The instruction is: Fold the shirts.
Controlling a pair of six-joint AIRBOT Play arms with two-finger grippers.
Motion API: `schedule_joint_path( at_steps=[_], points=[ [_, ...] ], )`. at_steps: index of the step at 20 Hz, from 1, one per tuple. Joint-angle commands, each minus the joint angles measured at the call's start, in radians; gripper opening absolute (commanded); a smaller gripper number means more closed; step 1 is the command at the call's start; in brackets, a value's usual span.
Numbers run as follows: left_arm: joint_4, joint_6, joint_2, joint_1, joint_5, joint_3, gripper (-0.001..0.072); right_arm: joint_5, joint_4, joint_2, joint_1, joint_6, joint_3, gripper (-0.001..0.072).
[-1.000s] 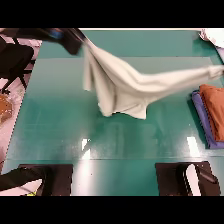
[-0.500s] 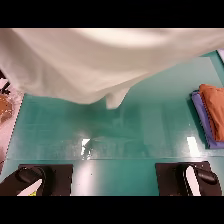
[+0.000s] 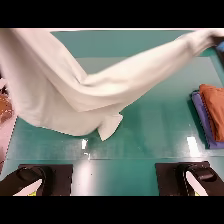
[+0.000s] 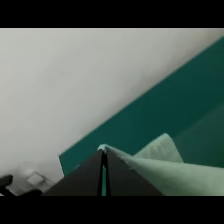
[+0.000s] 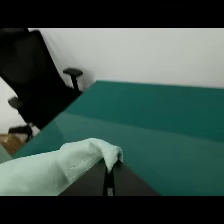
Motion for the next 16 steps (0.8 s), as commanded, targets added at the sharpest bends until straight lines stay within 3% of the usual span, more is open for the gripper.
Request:
schedule_joint_path(
  at_steps=[1, 3, 5, 10, 16],
  points=[
    [-0.019, 0.002, -0.179, 0.0, -0.083, -0.001, 0.0024, 0.008, -0.296, -0.121, 0.115, 0.193, -0.061, 0.0015],
    [-0.076, 0.002, -0.31, 0.0, -0.05, -0.001, 0.0024, 0.01, -0.408, -0.18, 0.107, 0.318, -0.135, 0.0015],
    [-0.148, 0.002, -0.436, 0.0, 0.003, -0.001, 0.0024, -0.011, -0.444, -0.225, 0.069, 0.364, -0.213, 0.0015],
    [-0.232, 0.002, -0.675, 0.0, 0.097, 0.0, 0.0024, -0.097, -0.443, -0.307, -0.1, 0.365, -0.332, 0.0015],
    [-0.343, 0.006, -0.809, 0.0, 0.253, 0.0, 0.0025, -0.107, -0.438, -0.437, -0.274, 0.365, -0.332, 0.0016]
  ],
)
